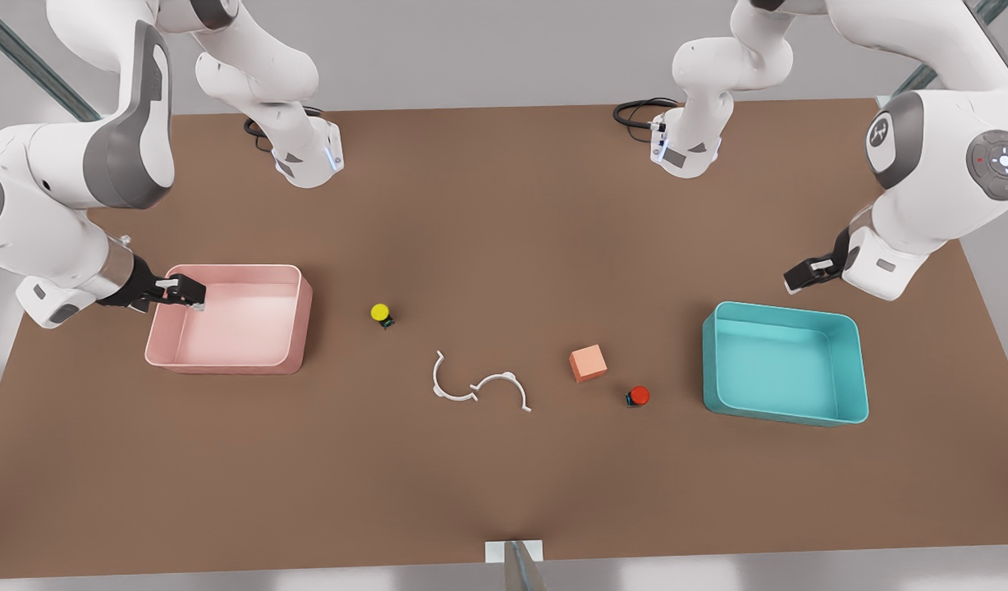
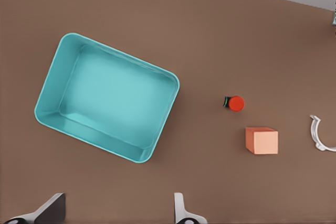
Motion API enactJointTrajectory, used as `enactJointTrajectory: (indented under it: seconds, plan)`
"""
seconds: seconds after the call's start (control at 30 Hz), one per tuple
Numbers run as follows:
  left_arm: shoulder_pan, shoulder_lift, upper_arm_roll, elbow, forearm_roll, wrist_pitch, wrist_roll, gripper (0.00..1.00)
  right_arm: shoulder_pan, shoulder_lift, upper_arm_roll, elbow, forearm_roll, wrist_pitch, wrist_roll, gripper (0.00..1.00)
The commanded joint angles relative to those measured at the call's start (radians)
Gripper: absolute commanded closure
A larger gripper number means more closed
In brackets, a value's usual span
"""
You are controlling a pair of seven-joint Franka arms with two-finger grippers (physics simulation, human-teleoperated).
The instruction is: Place the red button in the blue storage box with the left arm, and place the yellow button in the pink storage box with the right arm
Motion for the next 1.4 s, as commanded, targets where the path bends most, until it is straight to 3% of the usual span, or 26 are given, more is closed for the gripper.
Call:
enactJointTrajectory:
  seconds: [0.0, 0.1, 0.17, 0.23, 0.33, 0.47, 0.83, 0.97, 1.0, 1.13, 1.3, 1.37]
  plan:
    - [-0.003, 0.005, -0.002, 0.002, 0.004, -0.002, 0.245, 0.0, 0.005, -0.001, 0.0, 0.0, -0.001, -0.001, -0.006, 0.0]
    - [-0.225, 0.235, -0.002, 0.095, 0.011, 0.026, 0.239, 0.0, 0.009, -0.001, 0.003, -0.003, -0.001, 0.007, -0.005, 0.0]
    - [-0.319, 0.347, -0.002, 0.103, 0.008, 0.245, 0.195, 0.0, 0.069, 0.045, 0.046, -0.011, 0.002, 0.048, 0.032, 0.0]
    - [-0.346, 0.431, -0.002, 0.101, 0.01, 0.374, 0.167, 0.0, 0.167, 0.076, 0.049, -0.021, 0.002, 0.071, 0.107, 0.0]
    - [-0.337, 0.542, 0.009, 0.097, 0.011, 0.55, 0.172, 0.0, 0.279, 0.096, 0.054, -0.173, 0.006, 0.26, 0.236, 0.0]
    - [-0.294, 0.572, 0.009, -0.008, 0.002, 0.753, 0.253, 0.0, 0.301, 0.139, 0.123, -0.29, -0.007, 0.438, 0.343, 0.0]
    - [-0.274, 0.698, 0.009, -0.015, -0.001, 0.756, 0.21, 0.0, 0.265, 0.132, 0.181, -0.604, -0.038, 0.748, 0.348, 0.0]
    - [-0.276, 0.707, 0.009, -0.014, 0.002, 0.756, 0.207, 0.01, 0.256, 0.129, 0.206, -0.641, -0.036, 0.795, 0.354, 0.0]
    - [-0.276, 0.706, 0.009, -0.014, 0.002, 0.756, 0.207, 0.24, 0.253, 0.131, 0.206, -0.641, -0.036, 0.803, 0.354, 0.0]
    - [-0.279, 0.703, 0.009, -0.014, 0.002, 0.753, 0.205, 0.51, 0.212, 0.134, 0.206, -0.731, -0.038, 0.938, 0.299, 0.0]
    - [-0.281, 0.695, 0.009, -0.014, 0.002, 0.748, 0.204, 0.57, 0.21, 0.158, 0.206, -0.761, -0.038, 1.015, 0.299, 0.0]
    - [-0.281, 0.591, 0.008, -0.02, 0.004, 0.612, 0.202, 0.55, 0.209, 0.165, 0.206, -0.794, -0.04, 1.07, 0.281, 0.0]
